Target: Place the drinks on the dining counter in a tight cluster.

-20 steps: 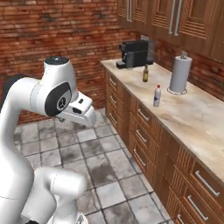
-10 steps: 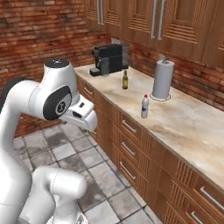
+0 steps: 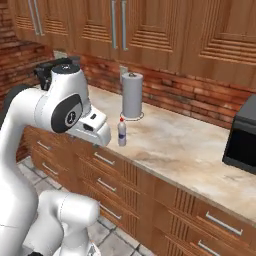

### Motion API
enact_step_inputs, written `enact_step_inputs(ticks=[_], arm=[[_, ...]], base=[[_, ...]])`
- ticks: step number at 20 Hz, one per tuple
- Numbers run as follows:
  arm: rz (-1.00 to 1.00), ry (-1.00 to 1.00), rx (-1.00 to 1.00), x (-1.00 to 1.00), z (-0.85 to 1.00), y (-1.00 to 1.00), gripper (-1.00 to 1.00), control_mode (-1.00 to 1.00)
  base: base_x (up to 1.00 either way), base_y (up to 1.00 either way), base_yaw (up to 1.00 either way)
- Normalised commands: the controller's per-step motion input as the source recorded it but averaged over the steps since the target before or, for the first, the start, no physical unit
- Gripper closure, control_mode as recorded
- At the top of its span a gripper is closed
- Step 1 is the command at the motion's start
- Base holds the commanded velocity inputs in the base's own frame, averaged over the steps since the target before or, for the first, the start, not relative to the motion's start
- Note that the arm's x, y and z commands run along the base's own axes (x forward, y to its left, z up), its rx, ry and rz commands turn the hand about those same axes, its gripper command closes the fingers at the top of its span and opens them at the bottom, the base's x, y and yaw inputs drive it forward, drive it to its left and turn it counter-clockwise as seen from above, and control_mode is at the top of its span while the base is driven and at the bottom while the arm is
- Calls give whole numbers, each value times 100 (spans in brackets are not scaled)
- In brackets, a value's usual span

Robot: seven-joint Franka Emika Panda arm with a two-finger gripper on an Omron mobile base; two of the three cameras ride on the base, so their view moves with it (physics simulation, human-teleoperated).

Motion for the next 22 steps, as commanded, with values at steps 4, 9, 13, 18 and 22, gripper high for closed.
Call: enact_step_inputs(ticks=[4,9,13,18,22], arm=[[0,0,0,0,0,0,-100,100],[0,0,0,0,0,0,-100,100],[0,0,0,0,0,0,-100,100],[0,0,0,0,0,0,-100,100],[0,0,0,0,0,0,-100,100]], base=[[74,60,-63],[88,100,-44],[78,74,-30],[39,-40,-24],[0,-91,-25]])
